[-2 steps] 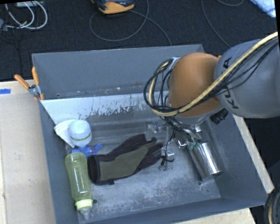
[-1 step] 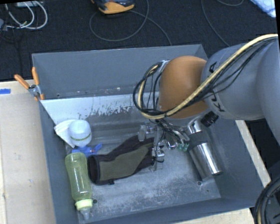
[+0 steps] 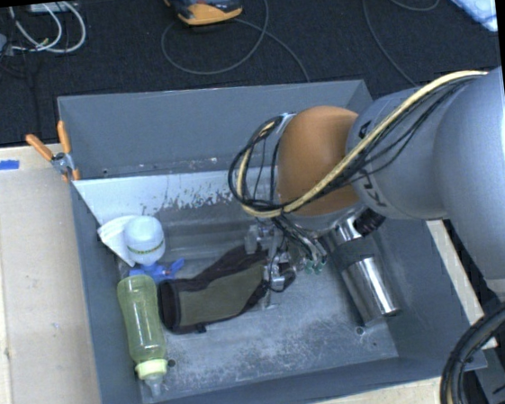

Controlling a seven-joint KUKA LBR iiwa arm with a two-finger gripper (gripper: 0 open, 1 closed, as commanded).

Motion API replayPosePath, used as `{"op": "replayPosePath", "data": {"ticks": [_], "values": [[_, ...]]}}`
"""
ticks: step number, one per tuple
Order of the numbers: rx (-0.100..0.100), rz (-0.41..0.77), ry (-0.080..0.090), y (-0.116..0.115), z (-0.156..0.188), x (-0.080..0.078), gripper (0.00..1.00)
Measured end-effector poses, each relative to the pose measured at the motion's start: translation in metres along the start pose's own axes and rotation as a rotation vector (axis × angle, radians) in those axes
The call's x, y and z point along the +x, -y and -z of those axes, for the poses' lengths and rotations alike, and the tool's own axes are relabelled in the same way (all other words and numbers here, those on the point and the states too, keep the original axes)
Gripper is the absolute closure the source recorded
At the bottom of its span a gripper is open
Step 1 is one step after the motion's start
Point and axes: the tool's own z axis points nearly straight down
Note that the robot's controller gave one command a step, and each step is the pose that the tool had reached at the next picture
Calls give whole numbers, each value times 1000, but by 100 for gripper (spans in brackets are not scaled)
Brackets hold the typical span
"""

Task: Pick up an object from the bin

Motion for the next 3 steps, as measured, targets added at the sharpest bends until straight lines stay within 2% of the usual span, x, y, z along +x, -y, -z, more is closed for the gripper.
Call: {"op": "replayPosePath", "data": {"ticks": [1,2,3], "values": [[-1,161,-2,-13,-17,7,0],[1,-17,-1,-32,-26,8,0],[-1,42,1,-38,-27,-11,100]]}}
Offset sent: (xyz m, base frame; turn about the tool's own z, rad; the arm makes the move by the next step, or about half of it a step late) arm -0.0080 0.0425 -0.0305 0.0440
